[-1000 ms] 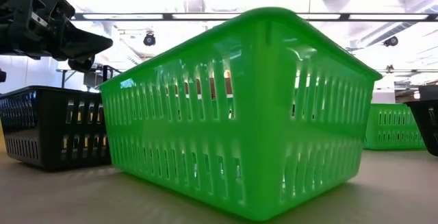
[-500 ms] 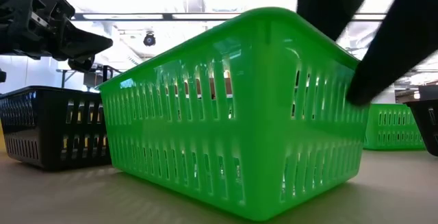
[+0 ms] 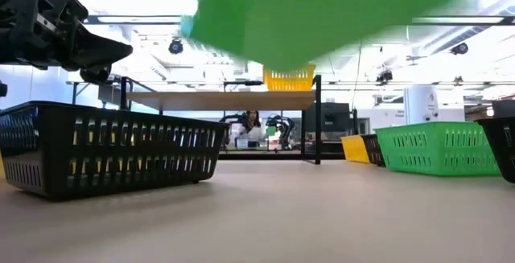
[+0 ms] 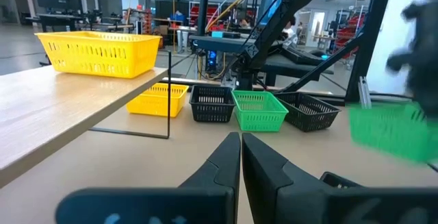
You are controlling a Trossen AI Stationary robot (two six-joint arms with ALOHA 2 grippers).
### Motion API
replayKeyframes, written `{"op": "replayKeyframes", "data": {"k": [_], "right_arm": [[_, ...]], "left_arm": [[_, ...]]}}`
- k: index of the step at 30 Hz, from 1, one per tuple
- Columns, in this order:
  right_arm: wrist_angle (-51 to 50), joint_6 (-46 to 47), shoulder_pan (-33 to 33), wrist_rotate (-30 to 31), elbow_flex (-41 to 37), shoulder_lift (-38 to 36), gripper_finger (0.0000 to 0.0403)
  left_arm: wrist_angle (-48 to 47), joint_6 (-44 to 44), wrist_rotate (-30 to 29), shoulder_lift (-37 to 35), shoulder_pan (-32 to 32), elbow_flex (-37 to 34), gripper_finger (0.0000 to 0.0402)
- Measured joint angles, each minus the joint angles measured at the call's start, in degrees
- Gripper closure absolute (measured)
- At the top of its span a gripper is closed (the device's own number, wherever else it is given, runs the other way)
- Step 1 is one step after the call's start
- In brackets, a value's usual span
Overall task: Stack baskets on shelf by color
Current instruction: Put the bottom green bin on the shelf
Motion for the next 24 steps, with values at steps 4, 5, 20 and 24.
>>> {"op": "replayKeyframes", "data": {"k": [4,5,20,24], "right_arm": [[-5.5,-6.3,-4.0,8.6,10.1,-0.6,0.0394],[-5.8,-8.6,-6.1,9.4,12.4,-0.7,0.0394],[-3.8,-24.0,-52.7,-13.2,21.0,-0.4,0.0394],[-4.0,-24.1,-57.8,-19.0,20.1,-0.3,0.0394]], "left_arm": [[0.1,0.0,0.0,-0.2,0.0,0.0,0.0402],[0.0,0.0,0.0,-0.2,0.0,0.0,0.0402],[2.0,0.0,0.0,-0.2,0.0,0.0,0.0402],[2.1,0.0,0.0,-0.1,0.0,0.0,0.0402]]}}
